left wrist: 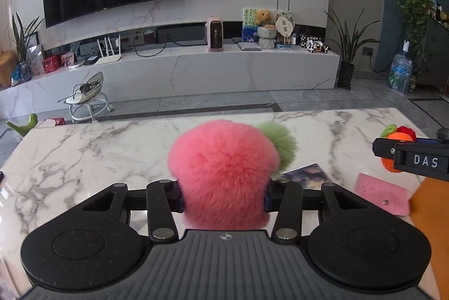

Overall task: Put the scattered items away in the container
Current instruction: 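Carry the pompom ball and crocheted fruit over the orange box with both tools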

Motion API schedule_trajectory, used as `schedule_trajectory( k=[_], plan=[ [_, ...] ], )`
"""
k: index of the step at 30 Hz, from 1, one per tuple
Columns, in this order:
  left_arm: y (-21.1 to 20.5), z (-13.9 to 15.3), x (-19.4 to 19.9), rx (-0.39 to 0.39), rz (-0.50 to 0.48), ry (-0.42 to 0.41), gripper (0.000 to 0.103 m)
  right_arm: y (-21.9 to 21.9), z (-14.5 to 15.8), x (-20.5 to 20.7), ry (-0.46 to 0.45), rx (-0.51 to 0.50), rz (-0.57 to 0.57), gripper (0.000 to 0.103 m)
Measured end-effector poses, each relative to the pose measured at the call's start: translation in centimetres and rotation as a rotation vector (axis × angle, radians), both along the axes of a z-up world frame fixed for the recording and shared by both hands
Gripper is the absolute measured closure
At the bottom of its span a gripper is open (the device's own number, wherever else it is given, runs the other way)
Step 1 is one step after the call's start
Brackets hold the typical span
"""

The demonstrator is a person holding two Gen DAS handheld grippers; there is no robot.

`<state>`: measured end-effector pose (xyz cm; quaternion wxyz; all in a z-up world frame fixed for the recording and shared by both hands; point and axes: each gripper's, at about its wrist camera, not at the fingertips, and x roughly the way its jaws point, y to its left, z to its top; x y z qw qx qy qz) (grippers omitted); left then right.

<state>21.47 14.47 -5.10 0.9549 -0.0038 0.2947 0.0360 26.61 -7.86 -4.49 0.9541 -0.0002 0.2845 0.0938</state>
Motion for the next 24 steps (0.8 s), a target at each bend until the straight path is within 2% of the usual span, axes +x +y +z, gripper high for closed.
schedule_trajectory(
  k=[14,24],
  plan=[
    [-6.2,6.2,-8.3,0.042,-0.091,-0.104,0.051,-4.2,5.5,-10.2,-0.096,0.037,0.025,0.048],
    [-11.5,7.9,-11.9,0.079,-0.206,-0.171,0.051,-10.1,7.4,-15.8,-0.173,0.059,-0.058,0.048]
  ],
)
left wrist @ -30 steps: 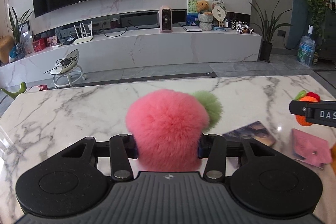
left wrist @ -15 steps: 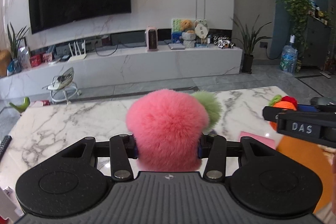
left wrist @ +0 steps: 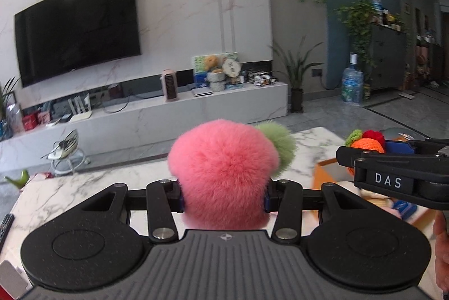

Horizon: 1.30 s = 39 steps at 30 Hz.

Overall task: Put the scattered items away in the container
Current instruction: 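Carry the pompom ball and crocheted fruit over the orange box with both tools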

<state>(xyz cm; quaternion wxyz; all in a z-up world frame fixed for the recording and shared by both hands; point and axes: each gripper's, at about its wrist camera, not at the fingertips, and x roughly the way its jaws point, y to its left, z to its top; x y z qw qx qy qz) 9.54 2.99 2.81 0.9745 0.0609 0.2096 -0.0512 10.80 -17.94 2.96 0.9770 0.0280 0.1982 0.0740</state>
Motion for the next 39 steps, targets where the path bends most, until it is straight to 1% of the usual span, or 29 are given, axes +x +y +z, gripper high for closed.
schedule_trajectory(
  k=[5,10,17,21,25,30,39],
  plan=[
    [-3.7,0.2,-1.0,0.036,-0.090,-0.024,0.051,-3.7,0.2,-2.0,-0.015,0.030,-0.070,0.048],
    [-7.5,-0.4,-1.2,0.073,-0.173,-0.020,0.051,-7.8,-0.3,-2.9,-0.011,0.059,-0.155,0.048],
    [-12.7,-1.6,-0.3,0.118,-0.273,0.003,0.050,-13.6,-1.7,-2.6,0.022,0.098,-0.281,0.048],
    [-15.1,-2.4,0.7,0.120,-0.317,0.037,0.050,-16.5,-2.6,-2.1,0.040,0.119,-0.346,0.048],
    [-17.3,-3.3,1.8,0.140,-0.351,0.062,0.050,-19.1,-3.5,-1.4,0.056,0.143,-0.403,0.048],
    [-19.7,-4.5,3.5,0.158,-0.388,0.097,0.050,-21.0,-4.7,-0.1,0.079,0.132,-0.437,0.048],
    [-22.2,-7.1,5.9,0.192,-0.414,0.156,0.050,-22.5,-7.2,2.7,0.149,0.137,-0.396,0.048]
  ],
)
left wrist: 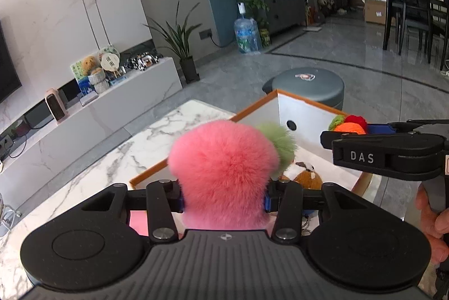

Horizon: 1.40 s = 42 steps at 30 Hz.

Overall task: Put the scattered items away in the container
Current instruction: 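Carry the pompom ball and crocheted fruit over the orange box with both tools, then lower both tools into the box and open them to drop the ball and fruit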

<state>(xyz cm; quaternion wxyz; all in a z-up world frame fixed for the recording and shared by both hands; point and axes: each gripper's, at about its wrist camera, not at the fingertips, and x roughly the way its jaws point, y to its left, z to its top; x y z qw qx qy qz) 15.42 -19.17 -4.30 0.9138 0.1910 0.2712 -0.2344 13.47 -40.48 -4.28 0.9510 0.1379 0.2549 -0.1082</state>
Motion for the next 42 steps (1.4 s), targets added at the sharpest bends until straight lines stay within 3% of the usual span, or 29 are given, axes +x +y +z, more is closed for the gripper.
schedule_trajectory(
  k=[7,16,34,42],
  plan=[
    [0.7,-1.0,1.9,0.011,0.052,0.030,0.050,1.4,-1.4,2.3,0.073,0.026,0.131,0.048],
    [1.7,-1.1,2.7,0.003,0.062,0.051,0.050,3.7,-2.6,3.7,0.150,-0.033,0.226,0.047],
    [0.9,-1.3,3.9,-0.018,0.030,0.078,0.050,4.0,-3.1,4.2,0.166,-0.047,0.252,0.042],
    [-0.2,-1.4,4.7,-0.031,0.011,0.085,0.050,2.7,-2.9,4.0,0.150,-0.050,0.196,0.037]
  ],
)
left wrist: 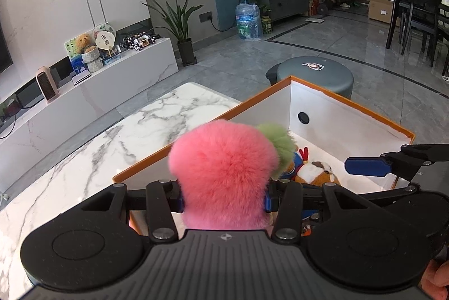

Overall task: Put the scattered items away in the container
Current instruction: 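Lower both tools into the box and open them to drop the ball and fruit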

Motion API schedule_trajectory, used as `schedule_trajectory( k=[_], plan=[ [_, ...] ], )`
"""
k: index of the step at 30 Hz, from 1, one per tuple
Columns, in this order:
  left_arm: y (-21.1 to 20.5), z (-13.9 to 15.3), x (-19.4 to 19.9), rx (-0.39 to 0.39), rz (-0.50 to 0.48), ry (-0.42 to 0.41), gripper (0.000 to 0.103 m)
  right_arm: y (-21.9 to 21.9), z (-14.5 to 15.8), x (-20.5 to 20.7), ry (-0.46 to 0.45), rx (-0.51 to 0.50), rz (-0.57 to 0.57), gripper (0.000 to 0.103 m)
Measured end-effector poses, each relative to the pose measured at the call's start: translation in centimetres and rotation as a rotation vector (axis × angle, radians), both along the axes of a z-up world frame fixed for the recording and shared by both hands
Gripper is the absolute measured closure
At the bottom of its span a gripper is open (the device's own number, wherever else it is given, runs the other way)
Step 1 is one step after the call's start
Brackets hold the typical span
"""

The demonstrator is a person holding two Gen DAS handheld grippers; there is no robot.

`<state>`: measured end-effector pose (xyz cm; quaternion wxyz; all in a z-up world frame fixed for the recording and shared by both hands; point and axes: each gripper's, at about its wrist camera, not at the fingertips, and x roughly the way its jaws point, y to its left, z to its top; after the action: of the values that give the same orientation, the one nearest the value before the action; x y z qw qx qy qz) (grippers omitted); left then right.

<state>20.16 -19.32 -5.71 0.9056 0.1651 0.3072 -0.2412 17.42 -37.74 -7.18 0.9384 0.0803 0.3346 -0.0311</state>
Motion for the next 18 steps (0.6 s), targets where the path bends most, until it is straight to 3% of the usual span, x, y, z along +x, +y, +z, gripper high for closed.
schedule_trajectory(
  k=[18],
  plan=[
    [-4.6,-2.0,3.7,0.010,-0.083,0.026,0.050,-4.5,0.4,-0.7,-0.067,-0.033,-0.123,0.032]
  ],
)
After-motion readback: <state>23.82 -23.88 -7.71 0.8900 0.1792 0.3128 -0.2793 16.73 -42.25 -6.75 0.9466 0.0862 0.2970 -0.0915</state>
